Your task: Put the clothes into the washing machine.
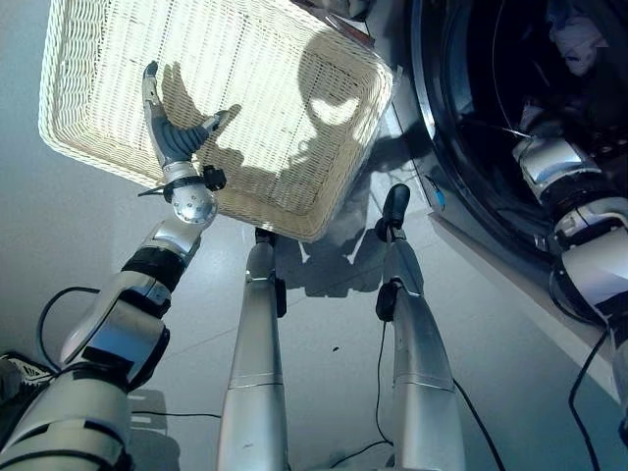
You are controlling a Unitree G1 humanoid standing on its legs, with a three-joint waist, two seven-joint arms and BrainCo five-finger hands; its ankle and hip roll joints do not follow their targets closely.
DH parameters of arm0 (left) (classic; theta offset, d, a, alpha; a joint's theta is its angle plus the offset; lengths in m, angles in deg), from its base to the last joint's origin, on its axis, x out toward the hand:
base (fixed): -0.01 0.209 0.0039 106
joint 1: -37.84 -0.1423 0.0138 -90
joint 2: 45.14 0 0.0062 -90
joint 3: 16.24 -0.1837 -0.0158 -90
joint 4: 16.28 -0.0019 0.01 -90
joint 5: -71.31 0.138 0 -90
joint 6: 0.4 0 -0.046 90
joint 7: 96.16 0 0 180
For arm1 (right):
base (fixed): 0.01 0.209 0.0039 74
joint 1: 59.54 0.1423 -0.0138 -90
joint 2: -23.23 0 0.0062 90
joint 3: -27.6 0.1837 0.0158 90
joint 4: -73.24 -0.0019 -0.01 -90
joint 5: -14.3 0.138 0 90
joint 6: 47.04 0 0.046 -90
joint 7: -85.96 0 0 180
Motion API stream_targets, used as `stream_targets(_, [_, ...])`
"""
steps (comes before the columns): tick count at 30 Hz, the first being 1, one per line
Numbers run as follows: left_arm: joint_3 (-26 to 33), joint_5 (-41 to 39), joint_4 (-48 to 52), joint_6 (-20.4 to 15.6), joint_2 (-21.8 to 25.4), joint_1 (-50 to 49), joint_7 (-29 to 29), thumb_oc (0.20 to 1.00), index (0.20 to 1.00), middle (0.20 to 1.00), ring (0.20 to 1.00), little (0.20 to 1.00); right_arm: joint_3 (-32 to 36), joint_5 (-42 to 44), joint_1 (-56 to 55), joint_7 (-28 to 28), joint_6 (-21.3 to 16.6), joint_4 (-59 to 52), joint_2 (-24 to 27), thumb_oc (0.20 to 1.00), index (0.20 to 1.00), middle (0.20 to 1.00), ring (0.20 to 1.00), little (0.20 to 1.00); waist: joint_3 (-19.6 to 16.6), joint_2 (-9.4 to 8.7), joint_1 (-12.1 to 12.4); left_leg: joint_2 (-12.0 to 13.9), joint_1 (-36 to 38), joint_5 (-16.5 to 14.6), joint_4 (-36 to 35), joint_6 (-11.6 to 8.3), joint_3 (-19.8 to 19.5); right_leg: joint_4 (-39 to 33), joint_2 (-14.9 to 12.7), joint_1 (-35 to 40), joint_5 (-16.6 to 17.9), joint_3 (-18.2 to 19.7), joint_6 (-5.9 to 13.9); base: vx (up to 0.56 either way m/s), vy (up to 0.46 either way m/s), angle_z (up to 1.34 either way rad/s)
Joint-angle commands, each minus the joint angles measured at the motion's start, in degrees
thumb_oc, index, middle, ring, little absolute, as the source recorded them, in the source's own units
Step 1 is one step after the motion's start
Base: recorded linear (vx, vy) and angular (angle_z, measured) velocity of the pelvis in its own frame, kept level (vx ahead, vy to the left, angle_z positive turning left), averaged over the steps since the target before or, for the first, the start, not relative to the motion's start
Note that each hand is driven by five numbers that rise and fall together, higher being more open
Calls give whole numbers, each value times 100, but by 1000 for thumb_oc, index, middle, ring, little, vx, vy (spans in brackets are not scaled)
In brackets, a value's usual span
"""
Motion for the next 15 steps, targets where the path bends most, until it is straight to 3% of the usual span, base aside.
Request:
stream_targets(1, [269,87,191,-178,-49,-44,-165,1000,1000,1000,1000,1000,-294,-855,-75,403,-267,-421,693,1000,1000,1000,1000,1000,-94,162,164,-140,443,281,-775,417,-113,925,-53,18,-663,-207,482,-12,62,0])
stream_targets(7, [381,427,288,-155,-235,-128,-360,1000,1000,1000,1000,1000,-16,-1733,-713,520,-719,-1594,578,1000,1000,1000,1000,1000,-94,177,47,-160,365,252,-795,396,-56,941,-45,-113,-710,-125,495,-9,25,1])
stream_targets(9, [498,601,362,-161,-349,-281,-476,1000,1000,1000,1000,1000,302,-2247,-1333,361,-1054,-2257,442,1000,1000,1000,1000,1000,-94,166,-32,-158,364,243,-799,392,-15,958,-10,-149,-728,-58,501,-14,35,1])
stream_targets(12, [546,677,389,-157,-387,-336,-502,1000,1000,1000,1000,1000,428,-2386,-1593,296,-1204,-2505,395,1000,1000,1000,1000,1000,-94,153,-61,-161,381,238,-816,394,7,945,-2,-146,-728,-38,504,-7,7,-2])
stream_targets(15, [674,802,430,-172,-487,-443,-548,1000,1000,1000,1000,1000,721,-2730,-2228,163,-1693,-3050,212,1000,1000,1000,1000,1000,-94,146,-158,-153,417,250,-850,379,53,912,13,-144,-712,29,509,-25,36,-5])
